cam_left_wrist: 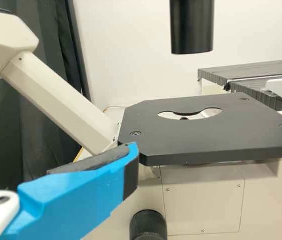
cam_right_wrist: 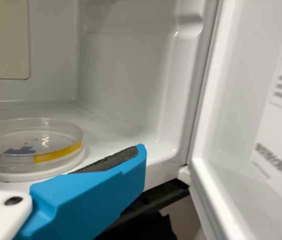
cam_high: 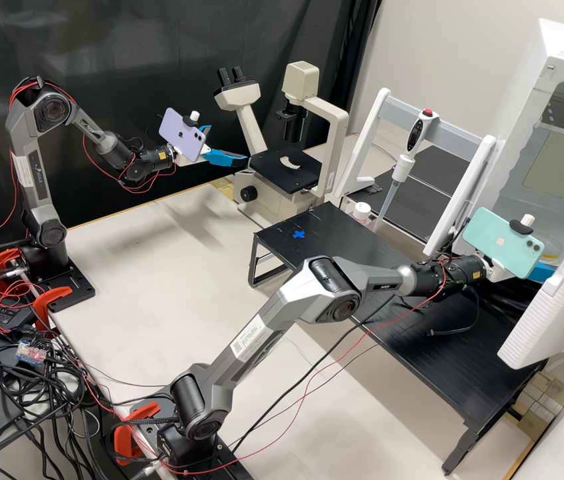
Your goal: Move the petri dish to the microscope
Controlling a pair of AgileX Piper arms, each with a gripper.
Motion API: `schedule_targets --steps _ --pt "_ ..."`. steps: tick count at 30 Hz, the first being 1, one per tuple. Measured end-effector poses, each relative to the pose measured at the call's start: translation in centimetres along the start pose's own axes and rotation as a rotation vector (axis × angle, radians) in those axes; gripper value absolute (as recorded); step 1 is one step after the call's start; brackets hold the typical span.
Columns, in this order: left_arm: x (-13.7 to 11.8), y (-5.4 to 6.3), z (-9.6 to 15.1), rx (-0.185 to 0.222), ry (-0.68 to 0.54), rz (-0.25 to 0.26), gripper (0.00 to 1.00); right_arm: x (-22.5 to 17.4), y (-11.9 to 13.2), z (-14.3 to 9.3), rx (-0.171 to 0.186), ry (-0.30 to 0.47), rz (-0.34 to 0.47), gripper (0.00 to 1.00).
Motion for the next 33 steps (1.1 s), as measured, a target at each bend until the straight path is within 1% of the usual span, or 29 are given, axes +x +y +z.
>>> schedule_targets --steps 7,13,20,21,22,24,28,29,31,33 --pt "0.0 0.0 0.0 0.0 0.0 0.0 1.0 0.1 0.2 -0.2 -0.005 0.018 -0.003 1.0" --pt "0.0 0.0 0.0 0.0 0.0 0.0 1.0 0.3 0.4 -0.2 0.026 0.024 -0.005 1.0" --pt "0.0 0.0 0.0 0.0 0.0 0.0 1.0 0.7 -0.2 0.0 0.04 0.043 -0.025 1.0" --pt "0.0 0.0 0.0 0.0 0.0 0.0 1.0 0.8 -0.4 0.2 0.053 0.045 -0.034 1.0" --pt "0.0 0.0 0.0 0.0 0.0 0.0 1.0 0.8 -0.5 0.3 0.054 0.048 -0.042 1.0" --pt "0.0 0.0 0.0 0.0 0.0 0.0 1.0 0.9 -0.5 0.3 0.07 0.053 -0.046 1.0" --pt "0.0 0.0 0.0 0.0 0.0 0.0 1.0 1.0 -0.4 0.7 0.082 0.055 -0.054 1.0" --pt "0.0 0.0 0.0 0.0 0.0 0.0 1.0 1.1 -0.3 0.7 0.083 0.058 -0.055 0.0" --pt "0.0 0.0 0.0 0.0 0.0 0.0 1.0 1.1 -0.3 0.9 0.088 0.059 -0.058 0.0" --pt "0.0 0.0 0.0 0.0 0.0 0.0 1.0 1.1 -0.3 0.8 0.085 0.064 -0.062 0.0"
